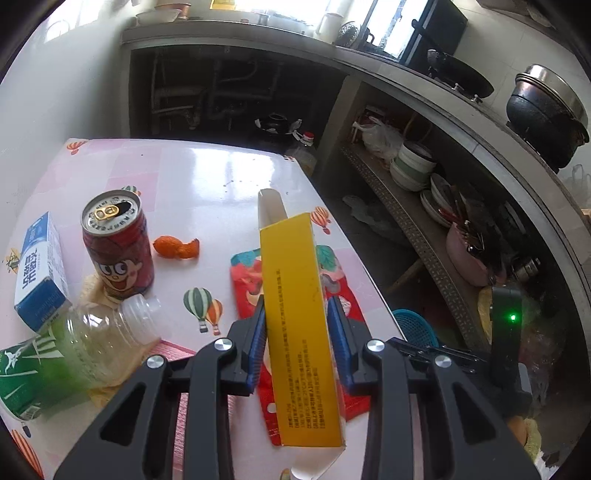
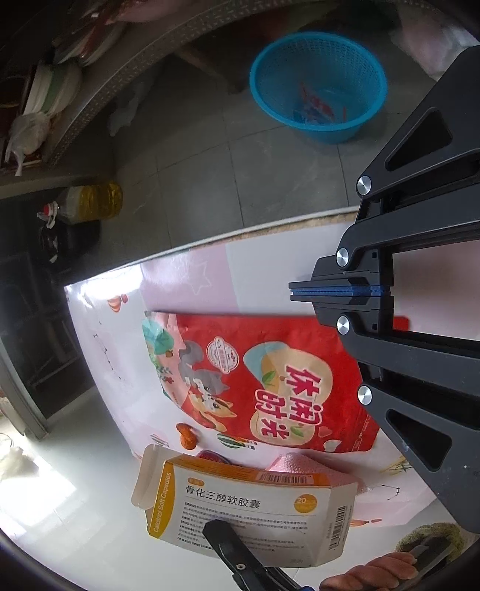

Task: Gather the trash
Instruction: 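Grasp the yellow box with the left tool while the right tool grasps the red snack bag, then lift the yellow box with the left tool while the right tool lifts the red bag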

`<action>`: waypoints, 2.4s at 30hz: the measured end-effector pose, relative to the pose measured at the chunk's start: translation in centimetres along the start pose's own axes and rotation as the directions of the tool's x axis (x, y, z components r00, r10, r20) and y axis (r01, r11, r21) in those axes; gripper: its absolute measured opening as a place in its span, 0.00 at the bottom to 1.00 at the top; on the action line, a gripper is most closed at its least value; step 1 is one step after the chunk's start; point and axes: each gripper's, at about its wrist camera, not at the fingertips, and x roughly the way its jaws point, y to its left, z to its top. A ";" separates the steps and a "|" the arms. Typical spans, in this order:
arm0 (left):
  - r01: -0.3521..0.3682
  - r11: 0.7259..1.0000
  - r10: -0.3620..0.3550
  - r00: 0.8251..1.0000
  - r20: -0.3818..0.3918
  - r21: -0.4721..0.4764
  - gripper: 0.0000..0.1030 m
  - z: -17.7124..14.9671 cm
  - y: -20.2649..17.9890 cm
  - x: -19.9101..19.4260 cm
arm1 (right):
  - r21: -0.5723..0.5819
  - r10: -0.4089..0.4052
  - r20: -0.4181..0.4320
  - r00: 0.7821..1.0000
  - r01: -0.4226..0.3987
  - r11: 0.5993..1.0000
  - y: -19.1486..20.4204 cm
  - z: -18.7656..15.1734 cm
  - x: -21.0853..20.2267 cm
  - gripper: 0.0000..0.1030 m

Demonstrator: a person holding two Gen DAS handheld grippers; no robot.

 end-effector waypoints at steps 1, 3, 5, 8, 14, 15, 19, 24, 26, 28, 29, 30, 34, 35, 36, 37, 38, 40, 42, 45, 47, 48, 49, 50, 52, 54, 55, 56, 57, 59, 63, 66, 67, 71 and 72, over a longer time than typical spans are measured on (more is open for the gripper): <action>0.004 1.000 -0.004 1.000 0.004 0.004 0.30 -0.3 -0.4 -0.1 | 0.015 0.004 0.001 1.000 -0.004 1.000 -0.5 -0.2 -0.4 0.00; 0.008 1.000 -0.008 1.000 0.012 0.012 0.30 -0.8 -1.1 0.1 | 0.046 0.025 0.003 1.000 -0.025 0.999 -1.8 -0.7 -1.3 0.00; -0.004 1.000 0.004 1.000 0.010 0.010 0.30 -1.4 -1.3 0.5 | 0.067 0.094 -0.001 0.996 -0.094 0.993 -2.5 -0.8 -1.9 0.00; -0.048 0.999 0.048 0.999 0.005 0.010 0.30 -2.2 -1.0 1.2 | 0.098 0.158 -0.003 0.987 -0.157 0.983 -2.7 -0.5 -2.1 0.08; -0.138 0.990 0.139 0.990 -0.030 0.043 0.30 -4.1 -0.5 2.3 | 0.126 0.239 -0.045 0.970 -0.232 0.964 -1.2 0.8 -0.4 0.46; -0.140 0.989 0.141 0.989 -0.037 0.043 0.30 -4.3 -0.4 2.7 | 0.129 0.243 -0.069 0.967 -0.233 0.964 -0.9 1.0 0.3 0.49; -0.138 0.990 0.140 0.989 -0.039 0.038 0.31 -4.4 -0.2 3.3 | 0.151 0.290 -0.099 0.952 -0.274 0.950 -0.2 1.5 1.8 0.50; -0.110 0.994 0.111 0.992 -0.061 0.022 0.30 -4.6 0.6 3.8 | 0.222 0.412 -0.109 0.905 -0.381 0.897 0.3 1.7 3.2 0.50; -0.094 0.996 0.095 0.992 -0.078 0.006 0.29 -4.9 1.1 3.9 | 0.259 0.495 -0.090 0.864 -0.460 0.849 0.0 1.7 3.5 0.50; -0.100 0.995 0.100 0.991 -0.090 0.011 0.28 -5.2 1.1 4.2 | 0.275 0.568 -0.068 0.820 -0.531 0.801 -0.1 1.6 3.3 0.50; -0.100 0.995 0.101 0.991 -0.093 0.014 0.28 -5.5 1.1 4.3 | 0.268 0.572 -0.062 0.818 -0.539 0.799 -0.1 1.5 3.2 0.49; -0.097 0.995 0.098 0.990 -0.099 0.010 0.28 -5.7 1.2 4.5 | 0.259 0.572 -0.062 0.818 -0.540 0.801 0.0 1.5 3.2 0.49; -0.085 0.996 0.083 0.989 -0.125 -0.016 0.28 -6.3 1.6 5.3 | 0.265 0.634 -0.045 0.772 -0.602 0.753 0.1 1.6 2.8 0.49; -0.087 0.996 0.084 0.988 -0.129 -0.016 0.28 -6.4 1.7 5.5 | 0.267 0.656 -0.039 0.754 -0.624 0.734 0.1 1.7 2.8 0.49; -0.087 0.996 0.085 0.988 -0.129 -0.014 0.28 -6.5 1.7 5.5 | 0.265 0.677 -0.032 0.735 -0.647 0.715 0.2 1.8 2.7 0.49; -0.089 0.996 0.087 0.988 -0.128 -0.009 0.28 -6.6 1.6 5.6 | 0.265 0.688 -0.029 0.725 -0.658 0.705 0.0 2.0 2.5 0.49; -0.091 0.996 0.090 0.988 -0.128 -0.006 0.28 -6.7 1.5 5.7 | 0.266 0.685 -0.033 0.728 -0.654 0.708 -0.3 2.1 2.5 0.49; -0.094 0.996 0.093 0.987 -0.127 -0.002 0.28 -6.7 1.5 5.8 | 0.261 0.643 -0.051 0.764 -0.611 0.747 -0.1 2.3 2.8 0.49; -0.092 0.996 0.091 0.988 -0.127 -0.003 0.28 -6.7 1.5 5.9 | 0.267 0.608 -0.072 0.791 -0.572 0.776 -0.2 2.3 3.2 0.49; -0.091 0.996 0.090 0.988 -0.129 -0.003 0.28 -6.6 1.4 6.1 | 0.284 0.566 -0.102 0.818 -0.521 0.805 -0.3 1.7 3.6 0.48; -0.086 0.996 0.085 0.988 -0.130 0.000 0.28 -6.6 1.4 6.1 | 0.310 0.563 -0.120 0.817 -0.508 0.803 -0.8 1.0 3.3 0.48; -0.085 0.996 0.085 0.988 -0.129 -0.001 0.28 -6.6 1.4 6.1 | 0.323 0.552 -0.139 0.822 -0.489 0.810 -1.0 0.6 3.1 0.48; -0.084 0.996 0.083 0.988 -0.129 -0.002 0.28 -6.6 1.5 6.1 | 0.335 0.540 -0.147 0.829 -0.472 0.816 -1.2 0.0 2.9 0.47; -0.082 0.997 0.081 0.988 -0.129 -0.004 0.28 -6.6 1.6 6.1 | 0.340 0.522 -0.152 0.839 -0.451 0.825 -1.5 -0.5 2.5 0.44; -0.077 0.997 0.076 0.989 -0.127 -0.006 0.28 -6.7 1.7 6.1 | 0.338 0.492 -0.165 0.855 -0.419 0.843 -1.5 -1.1 1.8 0.43; -0.074 0.997 0.072 0.990 -0.124 -0.008 0.28 -6.7 1.7 6.0 | 0.355 0.517 -0.191 0.834 -0.432 0.829 -1.1 -1.4 2.2 0.43; -0.073 0.997 0.072 0.990 -0.122 -0.008 0.28 -6.8 1.8 6.0 | 0.371 0.539 -0.194 0.819 -0.448 0.813 -1.1 -1.5 2.4 0.43; -0.076 0.997 0.074 0.990 -0.118 -0.007 0.28 -6.9 1.8 6.0 | 0.381 0.547 -0.187 0.816 -0.453 0.806 -1.1 -1.4 2.6 0.45; -0.076 0.997 0.075 0.991 -0.115 -0.007 0.28 -6.9 1.9 6.0 | 0.393 0.557 -0.182 0.810 -0.460 0.796 -1.1 -1.2 2.8 0.48; -0.062 0.998 0.059 0.991 -0.117 -0.020 0.28 -7.0 2.2 5.9 | 0.435 0.596 -0.162 0.787 -0.485 0.759 -1.5 -1.0 3.2 0.50; -0.054 0.998 0.050 0.992 -0.112 -0.027 0.28 -7.0 2.3 5.8 | 0.531 0.723 -0.078 0.687 -0.585 0.613 -3.3 -1.2 3.8 0.49; -0.055 0.998 0.051 0.993 -0.111 -0.027 0.28 -7.0 2.2 5.8 | 0.545 0.750 -0.041 0.661 -0.614 0.571 -3.8 -1.1 4.0 0.48; -0.053 0.998 0.050 0.993 -0.111 -0.026 0.28 -7.0 2.2 5.8 | 0.550 0.780 -0.014 0.626 -0.646 0.529 -4.0 -1.0 4.0 0.48; -0.047 0.998 0.044 0.993 -0.114 -0.030 0.28 -7.0 2.2 5.8 | 0.553 0.809 0.005 0.588 -0.676 0.487 -3.6 -0.3 4.3 0.48; -0.047 0.998 0.043 0.993 -0.114 -0.029 0.28 -7.0 2.3 5.8 | 0.551 0.815 0.009 0.580 -0.682 0.480 -3.7 -0.2 4.4 0.48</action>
